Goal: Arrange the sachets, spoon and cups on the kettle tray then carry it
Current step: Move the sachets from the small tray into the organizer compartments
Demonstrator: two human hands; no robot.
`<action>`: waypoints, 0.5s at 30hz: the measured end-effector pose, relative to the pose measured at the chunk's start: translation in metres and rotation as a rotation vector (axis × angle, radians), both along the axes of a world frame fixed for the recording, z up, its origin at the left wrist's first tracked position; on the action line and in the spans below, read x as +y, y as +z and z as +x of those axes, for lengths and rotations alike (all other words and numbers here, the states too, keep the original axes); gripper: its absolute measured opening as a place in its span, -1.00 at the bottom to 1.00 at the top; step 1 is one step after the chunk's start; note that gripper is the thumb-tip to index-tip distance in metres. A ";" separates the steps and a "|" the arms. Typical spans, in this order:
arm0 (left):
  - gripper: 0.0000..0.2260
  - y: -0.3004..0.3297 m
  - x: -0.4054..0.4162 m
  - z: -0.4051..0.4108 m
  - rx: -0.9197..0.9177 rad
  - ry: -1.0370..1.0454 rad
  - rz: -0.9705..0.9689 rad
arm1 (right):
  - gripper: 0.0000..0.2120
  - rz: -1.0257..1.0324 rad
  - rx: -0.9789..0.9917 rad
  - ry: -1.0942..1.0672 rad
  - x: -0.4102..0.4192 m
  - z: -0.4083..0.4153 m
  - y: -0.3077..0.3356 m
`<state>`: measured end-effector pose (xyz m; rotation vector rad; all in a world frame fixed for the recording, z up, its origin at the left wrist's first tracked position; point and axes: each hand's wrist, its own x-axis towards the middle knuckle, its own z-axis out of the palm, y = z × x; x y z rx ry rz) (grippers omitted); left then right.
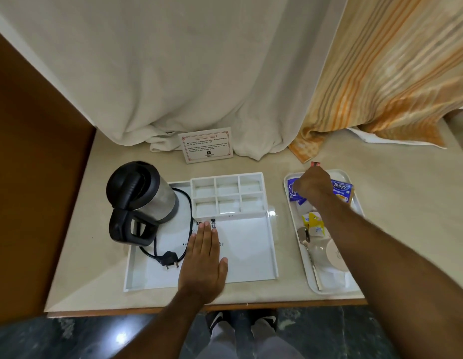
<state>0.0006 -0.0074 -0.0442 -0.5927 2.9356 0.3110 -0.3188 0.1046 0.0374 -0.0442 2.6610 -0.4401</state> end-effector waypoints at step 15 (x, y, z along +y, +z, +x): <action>-0.30 0.004 0.002 -0.003 -0.002 0.042 0.020 | -0.85 -0.605 -0.100 0.450 -0.134 0.109 0.031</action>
